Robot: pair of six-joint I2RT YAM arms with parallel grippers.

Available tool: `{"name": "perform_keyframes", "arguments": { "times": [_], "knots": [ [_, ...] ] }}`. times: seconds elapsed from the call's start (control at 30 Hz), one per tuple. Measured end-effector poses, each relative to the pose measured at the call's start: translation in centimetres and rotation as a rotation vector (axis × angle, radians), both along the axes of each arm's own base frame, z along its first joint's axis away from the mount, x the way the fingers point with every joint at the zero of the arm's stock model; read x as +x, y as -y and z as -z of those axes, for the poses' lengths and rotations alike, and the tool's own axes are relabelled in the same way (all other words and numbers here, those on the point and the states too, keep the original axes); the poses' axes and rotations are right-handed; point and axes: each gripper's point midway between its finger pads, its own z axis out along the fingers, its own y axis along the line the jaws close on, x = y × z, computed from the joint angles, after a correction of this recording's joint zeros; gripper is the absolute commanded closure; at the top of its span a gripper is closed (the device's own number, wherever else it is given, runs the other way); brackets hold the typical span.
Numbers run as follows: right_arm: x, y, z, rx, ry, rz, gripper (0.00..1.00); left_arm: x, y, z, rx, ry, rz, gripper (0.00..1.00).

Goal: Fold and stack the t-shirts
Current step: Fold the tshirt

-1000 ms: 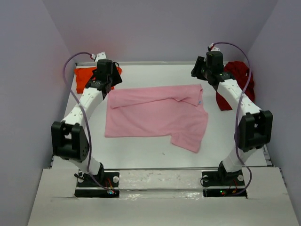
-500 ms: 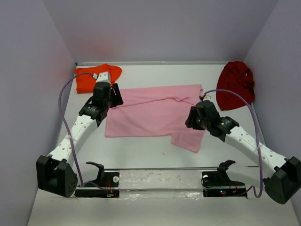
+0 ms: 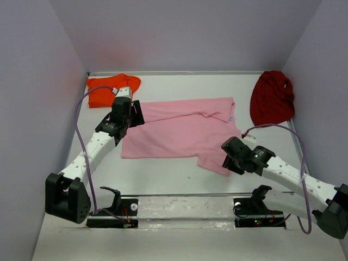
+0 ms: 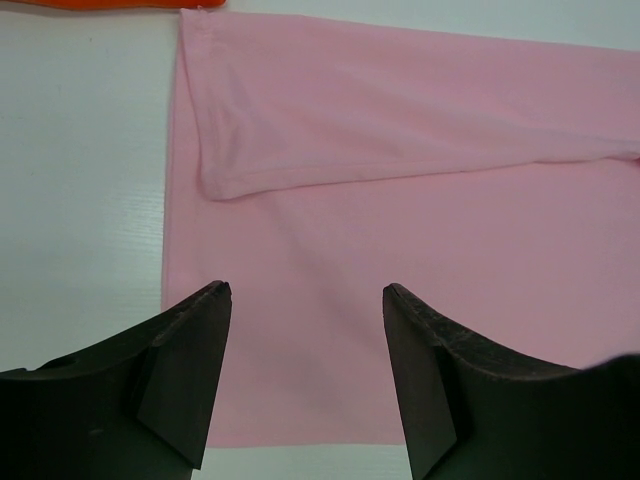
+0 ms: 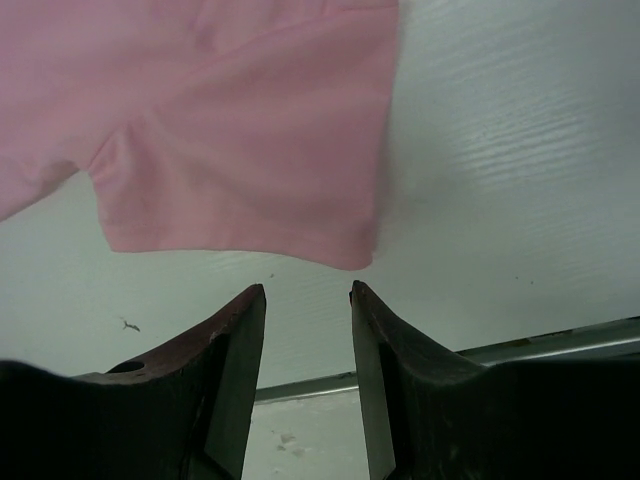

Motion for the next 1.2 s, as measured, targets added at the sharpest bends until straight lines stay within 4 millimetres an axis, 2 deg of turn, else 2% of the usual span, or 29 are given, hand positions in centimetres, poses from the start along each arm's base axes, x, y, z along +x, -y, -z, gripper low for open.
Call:
{"name": "perform_keyframes", "arguments": {
  "times": [0.07,0.2,0.33,0.47,0.87,1.2],
  "knots": [
    [-0.4,-0.1,0.8,-0.008,-0.032,0.025,0.54,0.0,0.0,0.0,0.002,-0.001,0.002,0.28],
    [-2.1,-0.4,3.8,-0.066,-0.129,0.05,0.54,0.0,0.0,0.0,0.004,-0.001,0.003,0.28],
    [-3.0,-0.2,5.6,-0.099,-0.177,0.087,0.55,0.0,0.1,0.0,0.002,-0.001,0.008,0.28],
    [-3.4,0.3,6.7,-0.118,-0.2,0.125,0.55,-0.1,0.1,0.0,0.001,-0.002,0.013,0.28],
    [-2.2,1.1,6.6,-0.162,-0.136,0.154,0.56,-0.2,0.4,0.2,-0.005,-0.007,0.024,0.28],
    [-0.7,-0.2,4.9,-0.143,-0.088,0.101,0.57,-0.2,0.4,0.2,-0.003,-0.006,0.027,0.28]
  ]
}}
